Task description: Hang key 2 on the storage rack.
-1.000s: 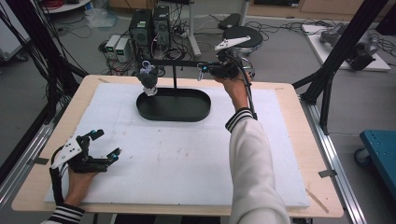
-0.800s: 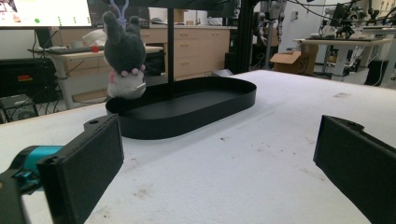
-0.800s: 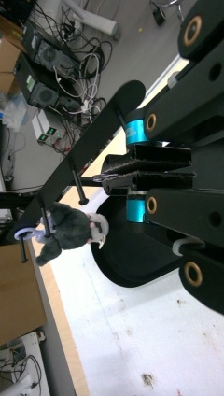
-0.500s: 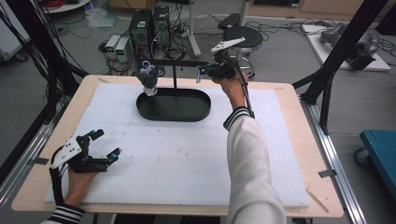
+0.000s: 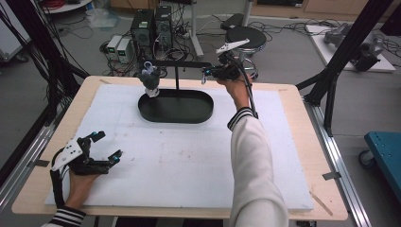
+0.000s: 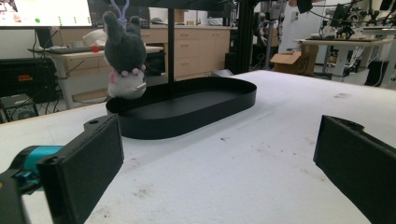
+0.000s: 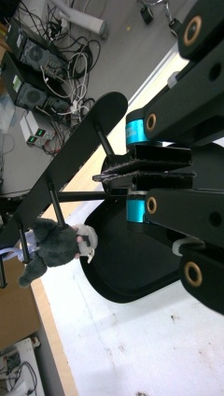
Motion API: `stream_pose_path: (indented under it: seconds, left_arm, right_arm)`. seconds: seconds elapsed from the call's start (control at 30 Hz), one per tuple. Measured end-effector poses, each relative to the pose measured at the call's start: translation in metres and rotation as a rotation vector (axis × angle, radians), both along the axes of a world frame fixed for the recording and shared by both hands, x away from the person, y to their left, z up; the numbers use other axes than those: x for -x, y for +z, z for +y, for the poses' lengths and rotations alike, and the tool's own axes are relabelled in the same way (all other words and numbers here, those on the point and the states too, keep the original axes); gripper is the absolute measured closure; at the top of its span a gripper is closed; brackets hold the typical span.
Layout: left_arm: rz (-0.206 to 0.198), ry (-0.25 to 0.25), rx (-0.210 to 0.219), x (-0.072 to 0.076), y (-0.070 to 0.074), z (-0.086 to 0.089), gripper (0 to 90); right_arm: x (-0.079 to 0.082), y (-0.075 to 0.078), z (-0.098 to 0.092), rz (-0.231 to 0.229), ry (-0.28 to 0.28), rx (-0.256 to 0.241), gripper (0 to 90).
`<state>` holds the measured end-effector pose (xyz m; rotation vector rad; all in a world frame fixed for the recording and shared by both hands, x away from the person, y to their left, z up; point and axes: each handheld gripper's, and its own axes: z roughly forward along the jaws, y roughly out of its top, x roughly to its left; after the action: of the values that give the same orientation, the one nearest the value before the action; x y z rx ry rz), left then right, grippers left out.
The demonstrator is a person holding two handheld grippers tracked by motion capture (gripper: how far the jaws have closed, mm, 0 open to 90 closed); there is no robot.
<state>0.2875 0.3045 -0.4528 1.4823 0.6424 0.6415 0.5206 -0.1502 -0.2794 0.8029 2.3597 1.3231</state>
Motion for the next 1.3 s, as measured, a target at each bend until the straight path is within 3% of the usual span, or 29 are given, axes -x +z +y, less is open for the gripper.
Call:
stream_pose_path:
  seconds: [0.6, 1.3]
  left_arm:
    - [0.000, 0.002, -0.002, 0.000, 0.000, 0.000, 2.0]
    - [-0.002, 0.001, -0.003, 0.000, 0.000, 0.000, 2.0]
  right_arm:
    - [-0.012, -0.011, -0.003, 0.007, -0.004, -0.039, 88.4]
    - [-0.019, -0.010, -0.002, -0.028, -0.051, -0.014, 85.5]
